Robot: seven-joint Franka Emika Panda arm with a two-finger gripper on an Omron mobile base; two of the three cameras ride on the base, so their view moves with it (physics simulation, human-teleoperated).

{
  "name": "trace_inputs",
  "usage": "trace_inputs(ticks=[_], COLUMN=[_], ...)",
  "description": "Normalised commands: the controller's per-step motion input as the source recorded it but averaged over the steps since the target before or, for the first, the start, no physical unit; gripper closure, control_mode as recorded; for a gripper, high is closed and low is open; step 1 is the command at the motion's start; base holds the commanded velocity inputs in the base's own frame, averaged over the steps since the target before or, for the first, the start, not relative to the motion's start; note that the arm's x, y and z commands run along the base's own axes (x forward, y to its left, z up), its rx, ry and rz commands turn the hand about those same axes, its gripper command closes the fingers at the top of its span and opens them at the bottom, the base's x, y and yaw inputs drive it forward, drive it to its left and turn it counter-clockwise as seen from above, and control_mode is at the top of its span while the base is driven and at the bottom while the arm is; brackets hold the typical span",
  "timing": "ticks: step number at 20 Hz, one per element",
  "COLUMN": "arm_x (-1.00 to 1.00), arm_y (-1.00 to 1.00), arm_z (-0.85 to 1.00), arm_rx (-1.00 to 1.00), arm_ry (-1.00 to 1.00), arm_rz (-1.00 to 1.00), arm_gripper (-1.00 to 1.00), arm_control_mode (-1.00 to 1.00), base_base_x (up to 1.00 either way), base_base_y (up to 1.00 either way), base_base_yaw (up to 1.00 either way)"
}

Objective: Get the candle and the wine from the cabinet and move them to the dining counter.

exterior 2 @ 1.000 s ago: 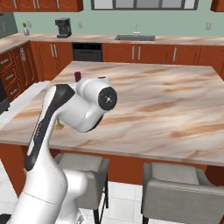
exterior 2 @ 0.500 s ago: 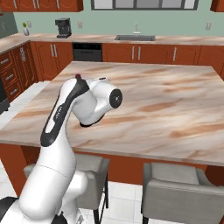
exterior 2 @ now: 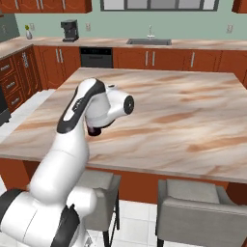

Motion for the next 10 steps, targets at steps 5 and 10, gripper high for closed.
trace_inputs(ticks=[5, 10], arm_x=[0.45, 0.34], arm_y=[0.10, 0.07], arm_z=[-0.28, -0.07], arm_rx=[0.03, 0.07], arm_ry=[-0.02, 0.01], arm_rz=[0.06, 0.04], arm_gripper=[1.00, 1.00], arm_control_mode=[-1.00, -1.00], base_base_x=[0.00, 0.00], base_base_y=[0.00, 0.00], base_base_yaw=[0.00, 0.00])
